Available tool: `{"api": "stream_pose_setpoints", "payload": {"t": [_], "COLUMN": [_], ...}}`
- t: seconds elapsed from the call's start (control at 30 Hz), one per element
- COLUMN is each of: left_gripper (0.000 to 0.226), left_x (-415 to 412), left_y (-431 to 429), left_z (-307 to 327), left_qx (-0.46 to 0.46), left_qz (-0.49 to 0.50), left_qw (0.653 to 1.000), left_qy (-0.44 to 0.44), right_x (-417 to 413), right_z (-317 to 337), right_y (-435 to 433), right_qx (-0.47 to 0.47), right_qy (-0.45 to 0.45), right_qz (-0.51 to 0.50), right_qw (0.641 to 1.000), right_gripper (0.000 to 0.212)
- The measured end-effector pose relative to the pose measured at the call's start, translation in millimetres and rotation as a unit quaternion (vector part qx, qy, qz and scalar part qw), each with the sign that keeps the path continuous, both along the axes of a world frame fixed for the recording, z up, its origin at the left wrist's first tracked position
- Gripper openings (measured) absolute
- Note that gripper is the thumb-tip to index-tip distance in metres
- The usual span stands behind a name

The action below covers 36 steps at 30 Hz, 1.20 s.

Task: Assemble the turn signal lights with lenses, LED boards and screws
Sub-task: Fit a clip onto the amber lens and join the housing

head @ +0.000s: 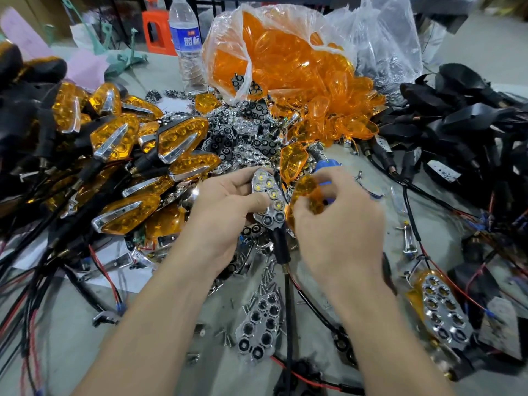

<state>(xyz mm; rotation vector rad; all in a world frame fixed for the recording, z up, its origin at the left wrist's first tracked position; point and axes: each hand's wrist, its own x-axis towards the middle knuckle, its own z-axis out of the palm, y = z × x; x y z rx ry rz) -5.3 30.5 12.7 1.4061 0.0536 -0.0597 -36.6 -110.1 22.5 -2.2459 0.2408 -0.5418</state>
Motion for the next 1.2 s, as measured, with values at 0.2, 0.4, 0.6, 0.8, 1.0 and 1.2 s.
{"api": "stream_pose_setpoints", "payload": {"t": [0.2, 0.4, 0.6, 0.8, 1.0, 1.2], "left_gripper": [0.039, 0.054, 0.048, 0.042, 0.038, 0.046], "left_x": [0, 0, 2, 4, 2, -1], "left_y": [-7, -1, -1, -4, -1, 3], "left_z": [-4, -2, -1, -5, -3, 2], "left_qx": [-0.016, -0.037, -0.040, -0.057, -0.119, -0.165], "left_qz": [0.019, 0.071, 0.097, 0.095, 0.023, -0.057], "left_qw": [1.000, 0.997, 0.994, 0.994, 0.992, 0.985], "left_qy": [-0.016, 0.003, 0.008, -0.002, 0.024, 0.015], "right_x": [-12, -17, -11, 2, 1, 5], "right_z": [-9, -8, -12, -19, -22, -26], "right_y": [22, 18, 15, 6, 17, 8], "right_qx": [-0.035, 0.073, 0.144, 0.217, 0.219, 0.212], "right_qy": [-0.083, -0.005, -0.001, -0.061, -0.060, -0.064], "right_qz": [0.053, 0.217, 0.255, 0.165, 0.180, 0.169], "right_qw": [0.995, 0.973, 0.956, 0.960, 0.957, 0.960], "right_gripper": [0.040, 0.059, 0.072, 0.067, 0.064, 0.063]}}
